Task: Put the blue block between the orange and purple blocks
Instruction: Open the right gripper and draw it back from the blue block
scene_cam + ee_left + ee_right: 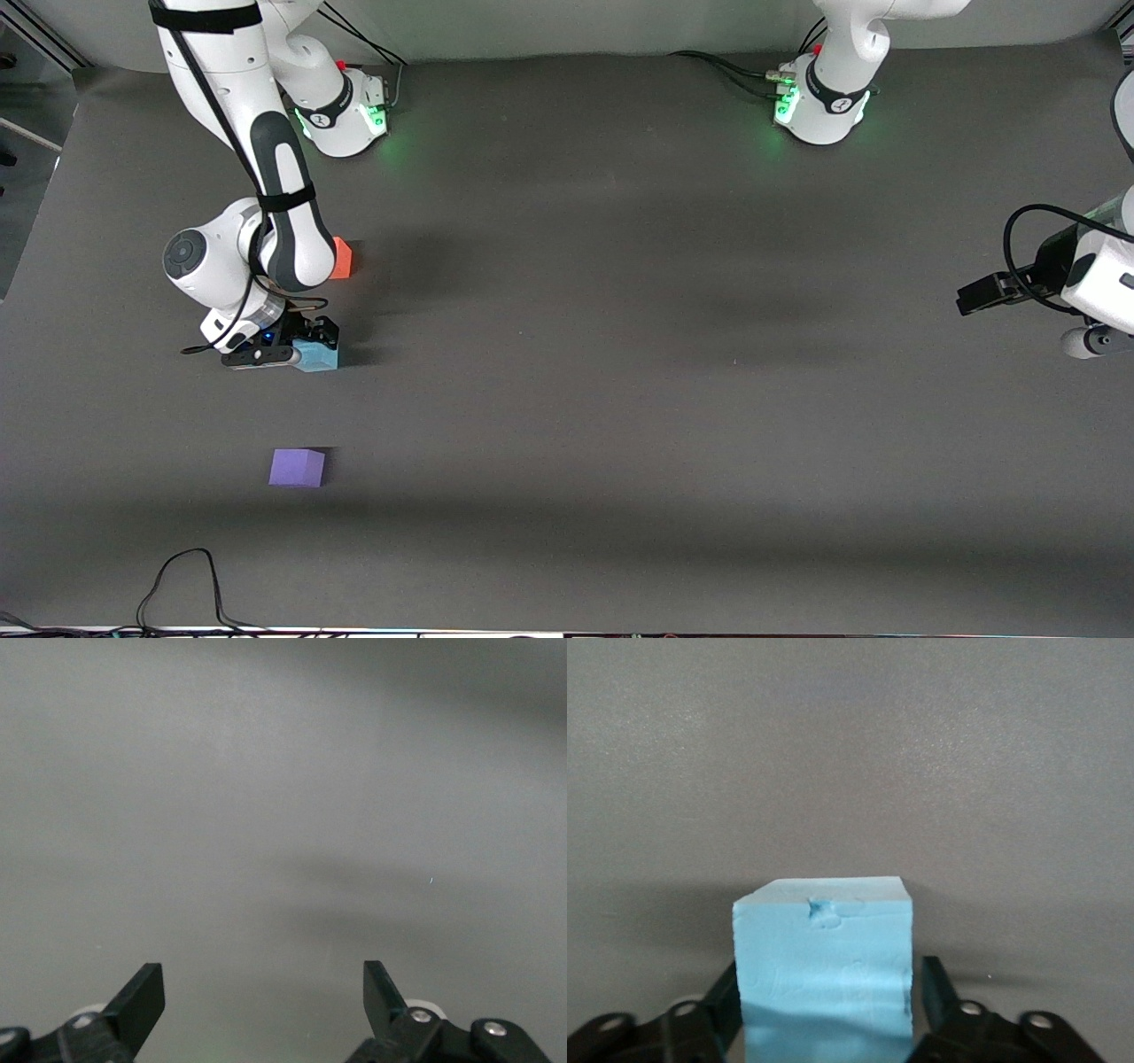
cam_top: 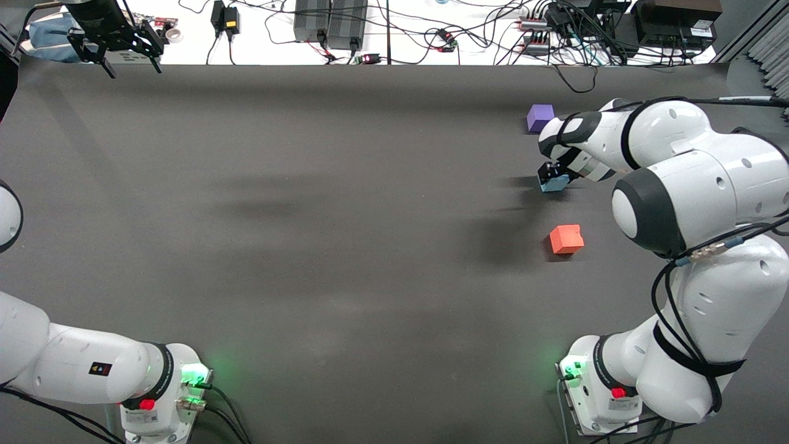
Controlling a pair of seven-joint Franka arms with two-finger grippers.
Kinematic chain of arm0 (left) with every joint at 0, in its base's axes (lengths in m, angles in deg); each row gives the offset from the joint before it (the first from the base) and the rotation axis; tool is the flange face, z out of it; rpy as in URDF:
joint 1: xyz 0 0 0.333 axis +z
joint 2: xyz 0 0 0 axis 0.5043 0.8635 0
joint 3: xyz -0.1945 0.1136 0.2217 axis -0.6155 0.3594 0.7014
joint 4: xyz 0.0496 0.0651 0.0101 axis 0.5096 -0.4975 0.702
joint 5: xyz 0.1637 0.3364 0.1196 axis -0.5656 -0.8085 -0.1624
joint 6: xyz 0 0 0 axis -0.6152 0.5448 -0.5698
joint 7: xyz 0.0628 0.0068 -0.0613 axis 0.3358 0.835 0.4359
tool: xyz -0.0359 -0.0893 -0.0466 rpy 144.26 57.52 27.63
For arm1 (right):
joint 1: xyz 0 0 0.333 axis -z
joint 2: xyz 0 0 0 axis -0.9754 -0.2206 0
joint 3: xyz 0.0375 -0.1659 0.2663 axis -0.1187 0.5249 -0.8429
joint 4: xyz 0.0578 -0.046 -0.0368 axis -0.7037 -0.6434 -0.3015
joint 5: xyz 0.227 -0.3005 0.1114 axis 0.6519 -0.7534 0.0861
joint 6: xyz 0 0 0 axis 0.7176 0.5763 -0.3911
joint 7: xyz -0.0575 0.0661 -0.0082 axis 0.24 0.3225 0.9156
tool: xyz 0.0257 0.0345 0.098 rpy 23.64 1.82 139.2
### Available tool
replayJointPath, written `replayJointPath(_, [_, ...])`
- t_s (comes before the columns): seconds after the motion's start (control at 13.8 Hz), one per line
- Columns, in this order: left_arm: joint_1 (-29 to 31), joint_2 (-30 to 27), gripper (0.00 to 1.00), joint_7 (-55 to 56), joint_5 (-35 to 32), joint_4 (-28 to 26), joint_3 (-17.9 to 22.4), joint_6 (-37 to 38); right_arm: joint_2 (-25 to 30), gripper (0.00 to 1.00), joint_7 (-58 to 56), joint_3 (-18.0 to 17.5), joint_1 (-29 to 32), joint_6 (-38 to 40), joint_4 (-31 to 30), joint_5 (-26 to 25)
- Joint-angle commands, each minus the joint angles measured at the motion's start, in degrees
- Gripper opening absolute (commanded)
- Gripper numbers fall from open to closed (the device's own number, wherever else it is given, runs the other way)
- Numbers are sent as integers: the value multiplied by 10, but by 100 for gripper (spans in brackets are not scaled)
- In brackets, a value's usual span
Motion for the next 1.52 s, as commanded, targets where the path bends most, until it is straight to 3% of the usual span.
replayJointPath(0.0, [-3,-2,100,-12,4,5,5,8,2,100,-21,5,-6,-6,3,18])
replayJointPath(0.58, [-3,-1,100,-14,5,5,5,9,56,100,9,31,-7,-5,12,16])
replayJointPath(0.65, [-3,-1,100,-14,5,5,5,9,83,100,10,52,-6,-1,11,11])
replayJointPath(0.94, [-3,-1,100,-14,5,5,5,9,88,100,11,95,-14,29,16,8])
replayJointPath(1.01, [-3,-1,100,-14,6,5,5,9,104,100,12,99,-7,31,17,-10])
replayJointPath(1.16, [-3,-1,100,-14,6,5,5,9,118,100,40,129,-7,72,39,-92])
replayJointPath(1.3, [-3,-1,100,-14,6,5,5,9,118,100,119,136,12,181,121,-201])
replayJointPath(1.45, [-3,-1,100,-14,6,5,5,9,115,100,199,132,26,281,214,-280])
